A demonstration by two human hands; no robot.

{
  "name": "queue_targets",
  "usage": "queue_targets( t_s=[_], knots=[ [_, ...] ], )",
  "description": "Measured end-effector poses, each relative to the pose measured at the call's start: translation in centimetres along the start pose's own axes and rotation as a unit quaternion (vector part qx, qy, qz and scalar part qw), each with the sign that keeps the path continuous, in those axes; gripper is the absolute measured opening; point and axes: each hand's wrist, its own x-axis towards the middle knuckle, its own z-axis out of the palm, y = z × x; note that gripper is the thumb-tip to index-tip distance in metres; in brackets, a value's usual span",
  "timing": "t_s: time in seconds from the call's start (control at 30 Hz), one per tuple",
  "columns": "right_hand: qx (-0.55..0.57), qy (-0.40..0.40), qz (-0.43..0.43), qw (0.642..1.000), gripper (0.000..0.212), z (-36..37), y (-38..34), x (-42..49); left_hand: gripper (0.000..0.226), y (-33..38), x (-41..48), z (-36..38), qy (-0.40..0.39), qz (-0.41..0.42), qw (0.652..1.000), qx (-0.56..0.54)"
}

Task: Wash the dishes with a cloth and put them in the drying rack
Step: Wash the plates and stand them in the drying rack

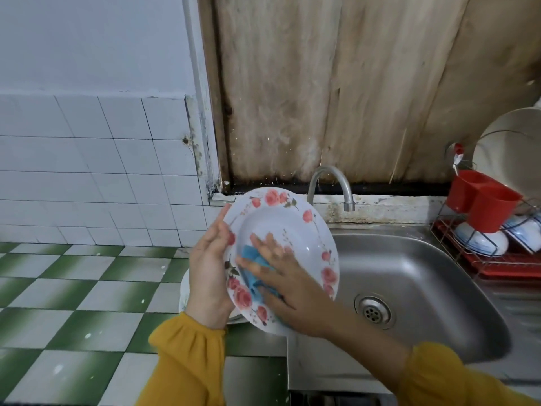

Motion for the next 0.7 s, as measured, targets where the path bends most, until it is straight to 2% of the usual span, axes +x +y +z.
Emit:
queue_targets(
  t_s=[0.03,0.1,0.17,0.23,0.27,0.3,0.33,0.4,0.43,0.47,0.5,0.57,0.6,0.63,0.7],
  knots=[
    [-0.059,0.013,0.020,0.998,0.058,0.0,1.8,-0.6,0.033,0.0,0.0,-0.5,0.007,0.001,1.000,-0.003],
    [-0.098,0.091,0.118,0.984,0.063,-0.6,4.5,-0.4,0.033,-0.4,-0.5,-0.5,-0.007,-0.001,1.000,-0.001],
    [-0.065,0.223,0.200,0.952,0.068,-1.5,4.6,1.4,0.034,-1.5,-1.2,0.0,-0.031,-0.002,0.999,0.010],
    [0.041,0.318,0.217,0.922,0.076,-1.6,2.0,3.9,0.033,-2.3,-1.8,0.9,-0.055,0.020,0.998,0.037],
    [0.108,0.318,0.208,0.919,0.079,-1.3,0.3,4.7,0.032,-2.4,-1.9,1.2,-0.057,0.041,0.996,0.052],
    [0.148,0.288,0.174,0.930,0.079,-0.5,-1.1,4.8,0.032,-2.3,-1.9,1.4,-0.054,0.065,0.994,0.066],
    [0.139,0.237,0.105,0.956,0.075,0.6,-2.0,4.3,0.033,-2.0,-1.8,1.2,-0.047,0.083,0.993,0.065],
    [0.025,0.113,-0.025,0.993,0.063,1.8,-1.4,2.2,0.039,-1.0,-1.4,0.2,-0.022,0.082,0.996,0.027],
    [-0.036,0.087,-0.044,0.995,0.060,1.9,0.5,1.5,0.041,-0.5,-1.1,-0.5,-0.015,0.078,0.997,0.013],
    [-0.084,0.085,-0.021,0.993,0.059,1.7,2.6,1.2,0.041,-0.2,-0.9,-1.2,-0.005,0.080,0.997,0.007],
    [-0.096,0.099,0.040,0.990,0.061,1.2,4.2,1.3,0.041,-0.1,-0.8,-1.7,-0.002,0.084,0.996,0.009],
    [-0.086,0.178,0.166,0.966,0.070,0.0,5.7,2.4,0.039,-0.8,-1.1,-1.8,-0.016,0.086,0.996,0.018],
    [-0.063,0.226,0.199,0.952,0.073,-0.3,5.1,3.4,0.038,-1.2,-1.4,-1.5,-0.029,0.084,0.996,0.024],
    [-0.029,0.258,0.205,0.944,0.074,-0.3,3.9,4.4,0.038,-1.7,-1.5,-1.2,-0.041,0.088,0.994,0.040],
    [0.052,0.263,0.139,0.953,0.072,0.6,1.0,5.3,0.036,-1.8,-1.8,-0.7,-0.060,0.119,0.987,0.085]
  ],
)
